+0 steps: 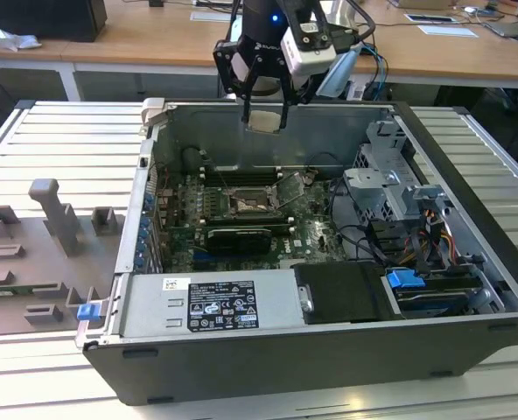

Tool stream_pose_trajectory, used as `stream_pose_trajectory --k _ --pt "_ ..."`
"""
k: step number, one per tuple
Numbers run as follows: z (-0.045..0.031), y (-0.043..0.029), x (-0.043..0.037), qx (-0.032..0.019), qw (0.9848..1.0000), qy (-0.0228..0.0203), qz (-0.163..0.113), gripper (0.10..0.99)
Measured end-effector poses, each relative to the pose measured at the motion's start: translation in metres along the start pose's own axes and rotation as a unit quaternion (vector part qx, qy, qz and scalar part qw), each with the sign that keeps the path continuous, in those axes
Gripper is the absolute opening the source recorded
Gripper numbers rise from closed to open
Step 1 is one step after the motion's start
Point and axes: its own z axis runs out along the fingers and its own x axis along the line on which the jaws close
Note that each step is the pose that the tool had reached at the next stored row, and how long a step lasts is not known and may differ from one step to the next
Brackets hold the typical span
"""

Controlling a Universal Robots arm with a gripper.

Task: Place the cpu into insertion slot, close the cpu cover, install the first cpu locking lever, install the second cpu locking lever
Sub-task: 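Place the cpu into insertion slot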

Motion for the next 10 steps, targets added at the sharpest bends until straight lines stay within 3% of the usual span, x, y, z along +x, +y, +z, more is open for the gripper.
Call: stream_pose_trajectory --k 10 --pt "0.0 0.0 0.0 -0.0004 0.9998 -0.0019 0.021 0.541"
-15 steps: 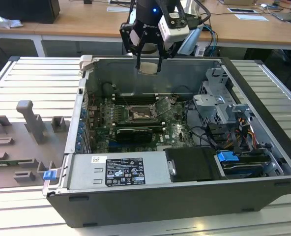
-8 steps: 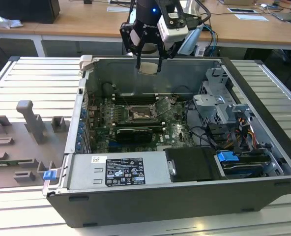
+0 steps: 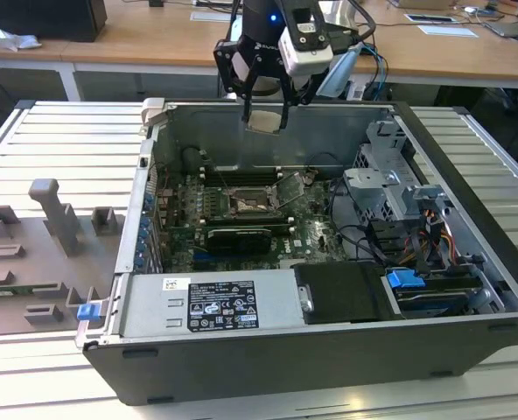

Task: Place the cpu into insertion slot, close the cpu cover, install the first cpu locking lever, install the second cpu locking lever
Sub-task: 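Place the cpu into insertion slot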

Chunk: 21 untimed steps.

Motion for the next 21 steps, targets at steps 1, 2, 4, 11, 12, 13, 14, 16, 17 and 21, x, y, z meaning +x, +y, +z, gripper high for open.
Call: stream_pose_trajectory --k 1,2,4,11,12,13,14,16,17,21 --pt "0.0 0.0 0.0 0.0 1.0 -0.0002 0.003 0.541" --pt "0.0 0.0 0.0 -0.0001 1.0 -0.0004 0.004 0.541" --pt "0.0 0.0 0.0 -0.0002 1.0 -0.0008 0.009 0.541" --pt "0.0003 -0.0001 0.0 -0.0007 0.9989 -0.0042 0.046 0.541" --pt "0.0004 0.0 0.0 -0.0008 0.9986 -0.0047 0.052 0.541" --pt "0.0005 -0.0001 0.0 -0.0009 0.9983 -0.0053 0.058 0.541" --pt "0.0006 0.0 0.0 -0.001 0.9976 -0.0062 0.069 0.541" --pt "0.0007 -0.0001 0.0 -0.0012 0.9969 -0.007 0.078 0.541" --pt "0.0008 -0.0001 0.0 -0.0014 0.9961 -0.008 0.088 0.541" --pt "0.001 -0.0001 0.0 -0.0017 0.9936 -0.0102 0.112 0.541"
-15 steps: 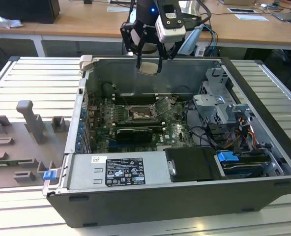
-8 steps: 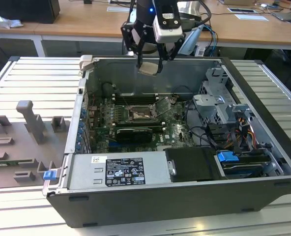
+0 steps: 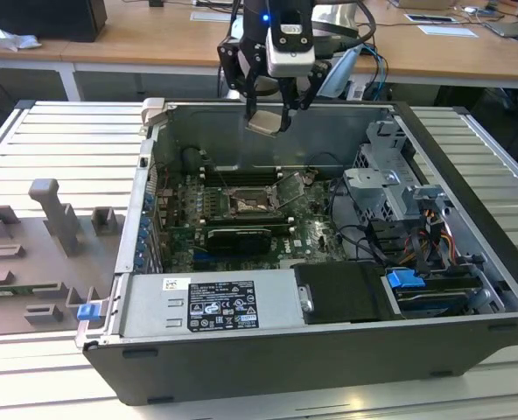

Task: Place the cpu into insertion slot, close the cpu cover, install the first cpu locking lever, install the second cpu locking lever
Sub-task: 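Place the cpu into insertion slot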

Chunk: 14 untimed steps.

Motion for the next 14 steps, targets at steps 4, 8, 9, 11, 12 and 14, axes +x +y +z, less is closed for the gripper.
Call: stream_pose_trajectory --k 4,8,9,11,12,14 --pt "0.0003 0.0 0.0 -0.0005 0.9995 -0.003 0.033 0.541" --pt "0.0005 -0.0001 0.0 -0.0008 0.9983 -0.0053 0.057 0.541" --pt "0.0006 -0.0001 0.0 -0.0009 0.9981 -0.0056 0.062 0.541" --pt "0.0006 -0.0001 0.0 -0.001 0.9975 -0.0064 0.07 0.541" --pt "0.0007 -0.0001 0.0 -0.0011 0.9972 -0.0068 0.075 0.541" --pt "0.0009 -0.0001 0.0 -0.0013 0.9964 -0.0076 0.084 0.541"
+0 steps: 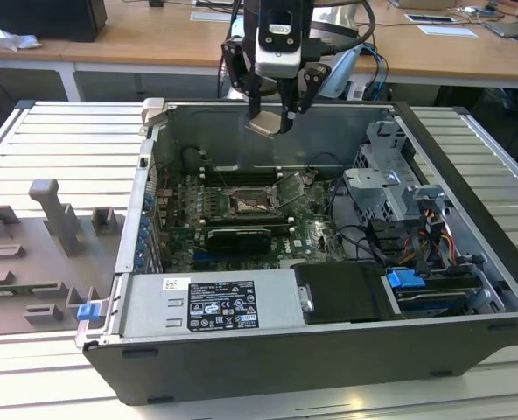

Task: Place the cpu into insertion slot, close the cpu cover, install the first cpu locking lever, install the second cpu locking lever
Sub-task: 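Place the cpu into insertion slot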

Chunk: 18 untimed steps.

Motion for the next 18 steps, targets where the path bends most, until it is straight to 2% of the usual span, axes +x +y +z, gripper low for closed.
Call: stream_pose_trajectory --k 7,12,18 --pt "0.0004 0.0 0.0 -0.0006 0.9994 -0.0031 0.035 0.541" --pt "0.0007 -0.0001 0.0 -0.0012 0.9979 -0.0058 0.065 0.541" --pt "0.0015 -0.0001 0.0 -0.002 0.9935 -0.01 0.113 0.541"
